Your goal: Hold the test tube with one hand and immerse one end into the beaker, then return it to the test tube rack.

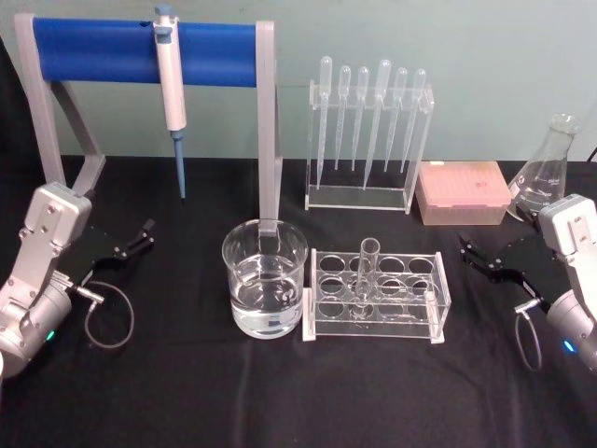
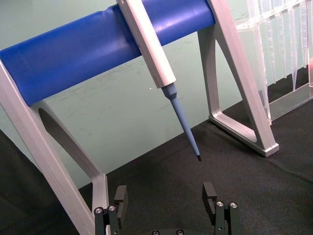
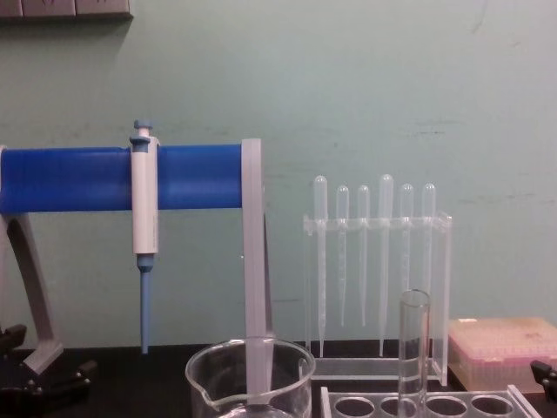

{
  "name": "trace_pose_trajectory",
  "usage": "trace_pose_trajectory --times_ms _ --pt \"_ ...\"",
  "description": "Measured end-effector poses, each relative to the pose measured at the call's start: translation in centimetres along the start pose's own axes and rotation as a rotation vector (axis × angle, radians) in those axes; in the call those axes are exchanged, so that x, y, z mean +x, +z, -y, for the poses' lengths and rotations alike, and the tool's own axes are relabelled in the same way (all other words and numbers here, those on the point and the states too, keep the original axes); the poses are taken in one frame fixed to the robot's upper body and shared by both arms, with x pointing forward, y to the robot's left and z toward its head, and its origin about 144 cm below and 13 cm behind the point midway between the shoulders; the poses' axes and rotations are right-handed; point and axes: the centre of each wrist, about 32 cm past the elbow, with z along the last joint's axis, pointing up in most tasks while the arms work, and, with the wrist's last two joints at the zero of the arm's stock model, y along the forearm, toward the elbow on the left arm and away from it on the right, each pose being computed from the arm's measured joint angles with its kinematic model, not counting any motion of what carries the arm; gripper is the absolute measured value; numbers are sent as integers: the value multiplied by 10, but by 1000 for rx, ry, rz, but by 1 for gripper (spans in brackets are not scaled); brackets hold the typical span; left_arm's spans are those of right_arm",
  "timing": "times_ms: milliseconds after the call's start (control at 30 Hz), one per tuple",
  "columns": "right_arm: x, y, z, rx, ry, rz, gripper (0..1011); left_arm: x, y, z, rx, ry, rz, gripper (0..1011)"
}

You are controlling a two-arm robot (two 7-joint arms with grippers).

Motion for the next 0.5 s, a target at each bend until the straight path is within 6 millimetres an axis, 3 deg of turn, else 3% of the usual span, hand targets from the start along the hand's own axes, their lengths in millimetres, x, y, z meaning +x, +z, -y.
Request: trace_pose_trajectory --times_ms 200,500 --pt "1 2 -1 7 1 -6 1002 0 0 0 0 0 0 1000" --pt "3 21 1 70 25 -16 1002 0 0 0 0 0 0 1000"
